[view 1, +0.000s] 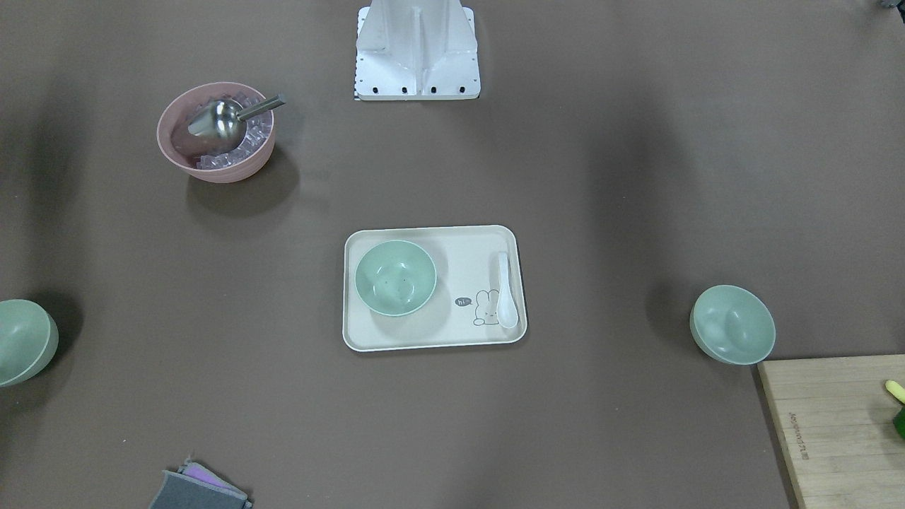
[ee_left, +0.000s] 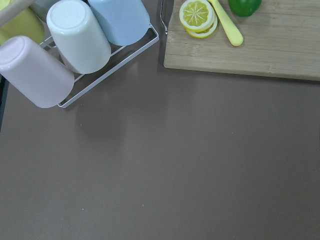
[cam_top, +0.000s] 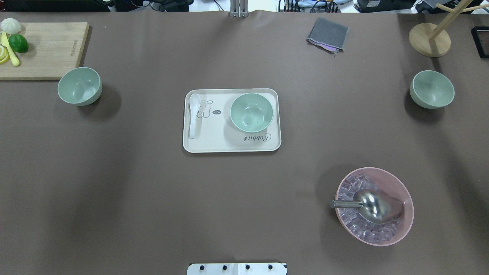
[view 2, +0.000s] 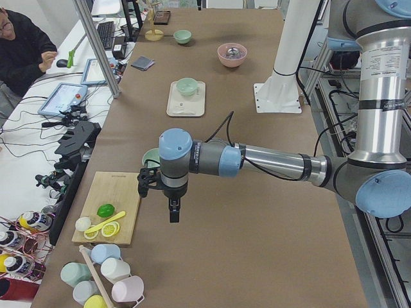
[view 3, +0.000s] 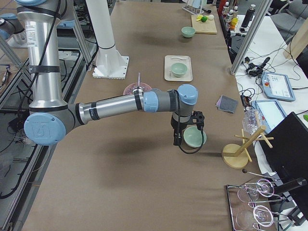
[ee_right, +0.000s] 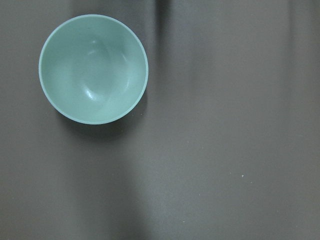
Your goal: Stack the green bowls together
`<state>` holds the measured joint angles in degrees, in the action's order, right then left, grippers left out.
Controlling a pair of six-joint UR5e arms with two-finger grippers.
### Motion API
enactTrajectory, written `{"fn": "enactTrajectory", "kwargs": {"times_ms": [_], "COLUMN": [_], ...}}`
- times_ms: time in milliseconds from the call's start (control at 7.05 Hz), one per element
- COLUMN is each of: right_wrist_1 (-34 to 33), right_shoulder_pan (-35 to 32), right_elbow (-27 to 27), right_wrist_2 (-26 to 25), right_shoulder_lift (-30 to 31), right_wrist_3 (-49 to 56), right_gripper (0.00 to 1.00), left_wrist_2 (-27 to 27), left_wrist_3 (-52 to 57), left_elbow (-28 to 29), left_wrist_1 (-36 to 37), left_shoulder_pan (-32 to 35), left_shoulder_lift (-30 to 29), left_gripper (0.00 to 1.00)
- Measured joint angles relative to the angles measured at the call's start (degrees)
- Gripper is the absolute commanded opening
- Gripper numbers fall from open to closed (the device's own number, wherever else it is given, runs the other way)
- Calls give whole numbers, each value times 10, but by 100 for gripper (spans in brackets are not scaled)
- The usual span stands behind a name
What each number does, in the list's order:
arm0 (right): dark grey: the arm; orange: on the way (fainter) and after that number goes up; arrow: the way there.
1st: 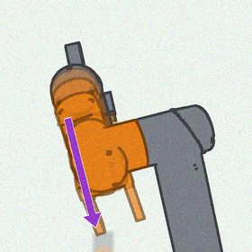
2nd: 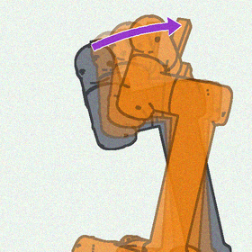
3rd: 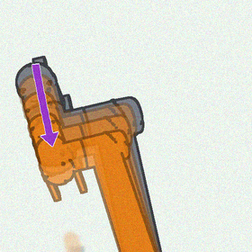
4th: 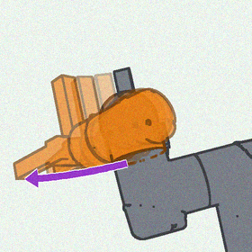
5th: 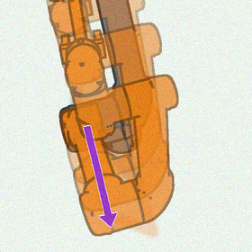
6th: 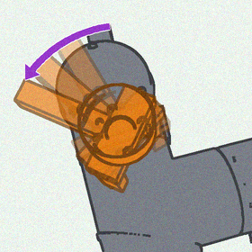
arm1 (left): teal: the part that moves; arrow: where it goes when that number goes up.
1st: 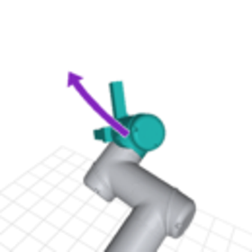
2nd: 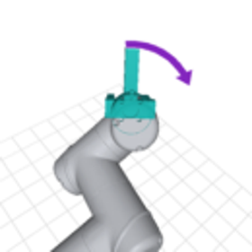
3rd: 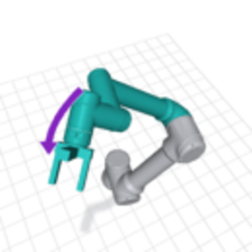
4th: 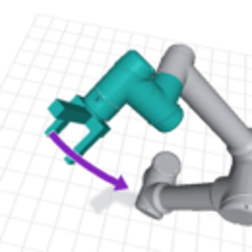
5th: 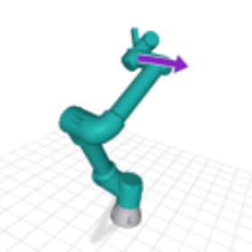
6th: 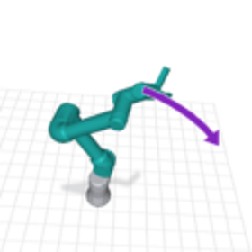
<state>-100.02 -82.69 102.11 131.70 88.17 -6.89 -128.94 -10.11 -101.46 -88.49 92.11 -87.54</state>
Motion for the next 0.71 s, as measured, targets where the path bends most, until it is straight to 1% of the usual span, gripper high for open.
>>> {"fn": "enactTrajectory", "kwargs": {"times_ms": [709], "right_wrist_1": [1], "right_shoulder_pan": [-12], "right_elbow": [5], "right_wrist_2": [11], "right_shoulder_lift": [8], "right_wrist_3": [0], "right_gripper": [100], "left_wrist_2": [1], "left_wrist_3": [0], "left_elbow": [1], "left_wrist_1": [-1], "left_shoulder_pan": [0], "left_shoulder_lift": [13], "left_gripper": [98]}}
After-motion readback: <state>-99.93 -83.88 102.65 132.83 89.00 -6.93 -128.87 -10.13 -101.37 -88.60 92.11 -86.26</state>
